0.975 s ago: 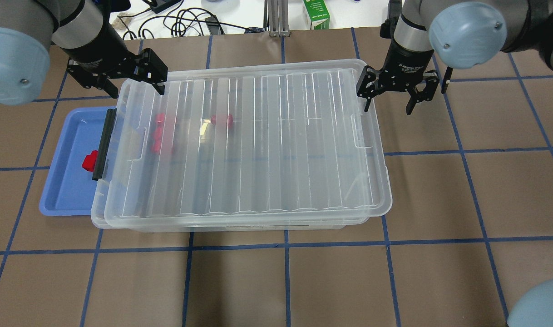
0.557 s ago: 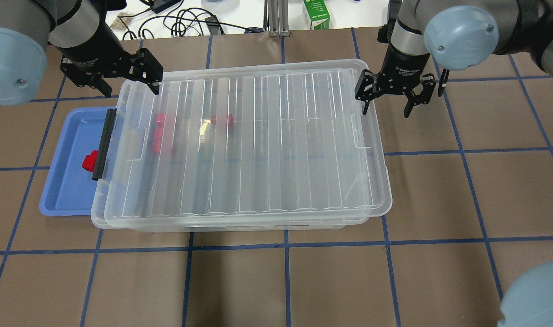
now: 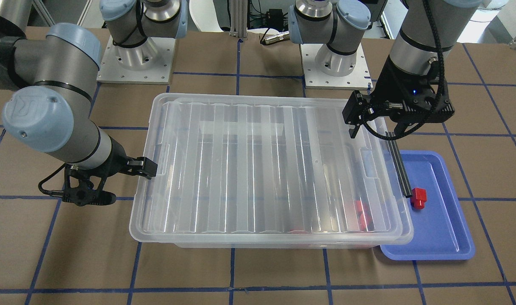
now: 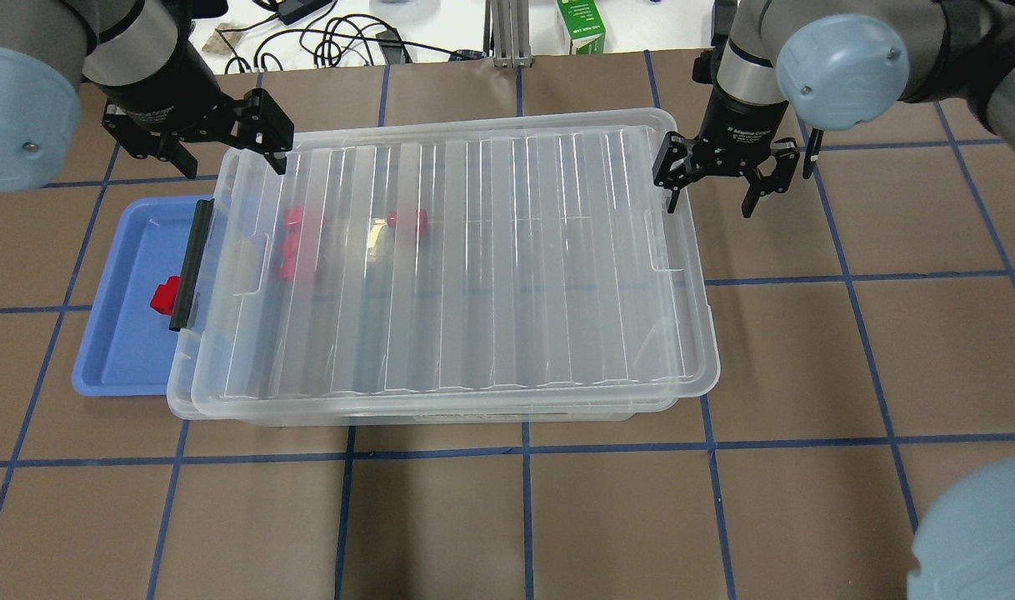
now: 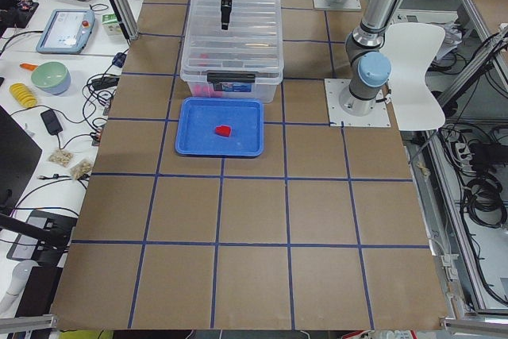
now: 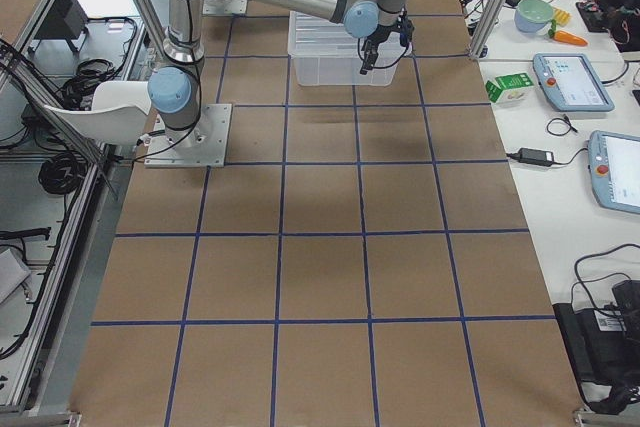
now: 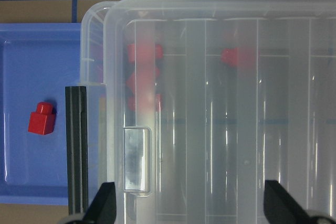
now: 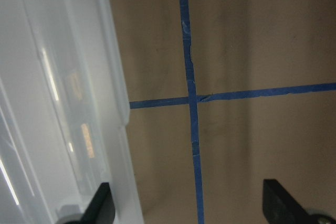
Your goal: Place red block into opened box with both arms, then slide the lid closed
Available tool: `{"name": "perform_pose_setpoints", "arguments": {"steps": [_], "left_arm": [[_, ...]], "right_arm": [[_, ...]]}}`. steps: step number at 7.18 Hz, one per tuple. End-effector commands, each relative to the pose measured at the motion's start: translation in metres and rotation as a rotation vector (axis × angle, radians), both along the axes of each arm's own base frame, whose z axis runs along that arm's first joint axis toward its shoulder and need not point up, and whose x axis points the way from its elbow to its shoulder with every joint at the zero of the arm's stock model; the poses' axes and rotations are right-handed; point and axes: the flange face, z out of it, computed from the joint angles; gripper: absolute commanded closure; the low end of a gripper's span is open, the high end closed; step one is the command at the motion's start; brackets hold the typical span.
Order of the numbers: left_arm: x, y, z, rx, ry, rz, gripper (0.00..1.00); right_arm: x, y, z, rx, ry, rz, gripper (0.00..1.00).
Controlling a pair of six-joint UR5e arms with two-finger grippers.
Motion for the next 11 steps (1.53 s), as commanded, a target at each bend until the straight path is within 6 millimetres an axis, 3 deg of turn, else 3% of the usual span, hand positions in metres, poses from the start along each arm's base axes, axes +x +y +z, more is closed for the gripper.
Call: {"name": "perform_pose_setpoints", "arguments": {"steps": [1, 4, 9, 10, 11], "left_arm": [[-0.002, 0.002, 0.0, 0.025, 0.006, -0.001, 0.0], [-0.003, 0.005, 0.005, 0.03, 0.002, -0.005, 0.0], [0.003, 0.0, 0.003, 0.026, 0.002, -0.033, 0.0], [0.018, -0.002, 0.004, 0.022, 0.012, -0.02, 0.0], [0.061, -0.008, 0.001, 0.03, 0.018, 0.019, 0.0]], "right_arm": [[-0.006, -0.002, 0.002, -0.007, 0.0, 0.027, 0.0], [-0.023, -0.007, 0.001, -0.028, 0.023, 0.066, 0.0], [-0.087, -0.013, 0.002, -0.025, 0.04, 0.099, 0.0], [-0.103, -0.014, 0.004, -0.028, 0.035, 0.11, 0.0], [-0.118, -0.014, 0.004, -0.024, 0.042, 0.117, 0.0]]}}
